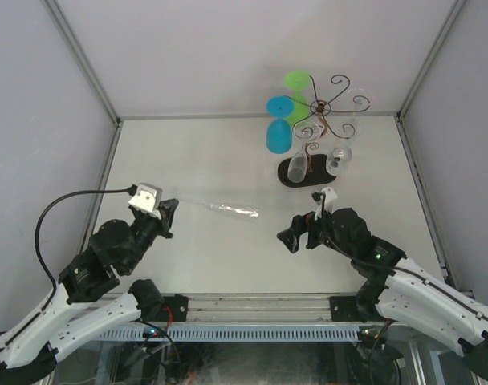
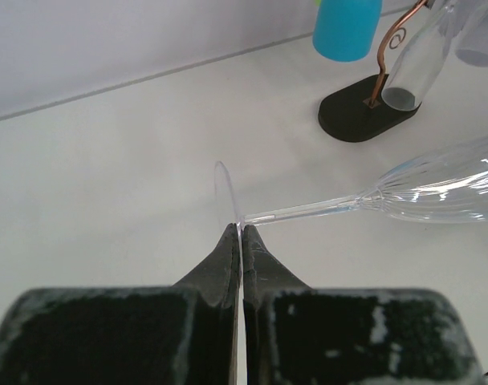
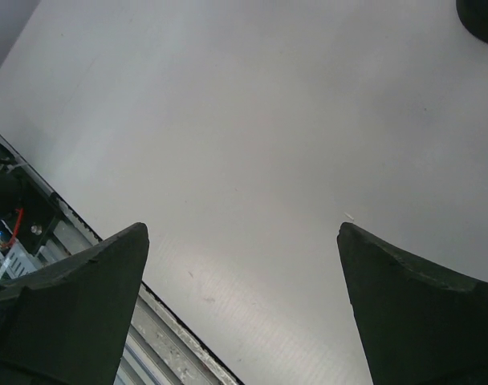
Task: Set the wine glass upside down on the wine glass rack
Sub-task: Adjust the wine glass.
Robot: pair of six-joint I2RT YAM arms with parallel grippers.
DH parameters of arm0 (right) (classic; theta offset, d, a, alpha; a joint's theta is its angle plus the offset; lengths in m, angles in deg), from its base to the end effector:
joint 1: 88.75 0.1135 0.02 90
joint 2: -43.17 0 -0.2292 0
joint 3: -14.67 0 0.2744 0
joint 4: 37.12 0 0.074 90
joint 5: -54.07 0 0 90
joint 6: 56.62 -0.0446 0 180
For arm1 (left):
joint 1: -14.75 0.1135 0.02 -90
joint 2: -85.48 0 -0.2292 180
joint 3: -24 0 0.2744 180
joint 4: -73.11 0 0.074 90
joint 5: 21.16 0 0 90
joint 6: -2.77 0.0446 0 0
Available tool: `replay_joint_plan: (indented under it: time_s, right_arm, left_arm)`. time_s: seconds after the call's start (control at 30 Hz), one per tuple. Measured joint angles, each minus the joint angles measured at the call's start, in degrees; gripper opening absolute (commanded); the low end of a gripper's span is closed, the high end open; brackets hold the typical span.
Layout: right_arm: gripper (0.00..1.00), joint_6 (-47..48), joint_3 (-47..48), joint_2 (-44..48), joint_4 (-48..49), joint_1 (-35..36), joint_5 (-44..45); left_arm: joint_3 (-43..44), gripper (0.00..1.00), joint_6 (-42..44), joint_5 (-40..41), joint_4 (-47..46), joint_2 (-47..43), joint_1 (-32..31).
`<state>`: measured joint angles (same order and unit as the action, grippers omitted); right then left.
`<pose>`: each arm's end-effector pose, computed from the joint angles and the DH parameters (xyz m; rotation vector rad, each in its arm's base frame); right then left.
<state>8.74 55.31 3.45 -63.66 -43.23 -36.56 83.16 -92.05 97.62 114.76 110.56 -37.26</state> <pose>0.1573 0.1609 0.2131 -0.3892 2.0721 0.7722 0.1104 -0.1064 0.3495 0.3216 1.6657 -0.3164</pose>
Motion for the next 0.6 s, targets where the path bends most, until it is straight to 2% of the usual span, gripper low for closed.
replay_joint_plan:
  time_s: [0.27,0.53,0.6]
  right_arm:
    - [1.0,0.7,7.5,2.6,-5.7,-3.3,-3.8]
    - [1.0,3.1,16.2,-0.3,-10.8,-5.9,-8.0]
    - [0.97,4.3,19.0,-2.2,-12.0,-6.2,-9.2]
  left_arm:
    - [0.0,0.0,7.2,-1.0,1.2,4.8,0.0]
    - [1.2,0.0,11.8,-5.0,2.3,11.9,-0.8]
    - [2.1,0.0,12.7,-5.3,2.3,13.1,-1.8]
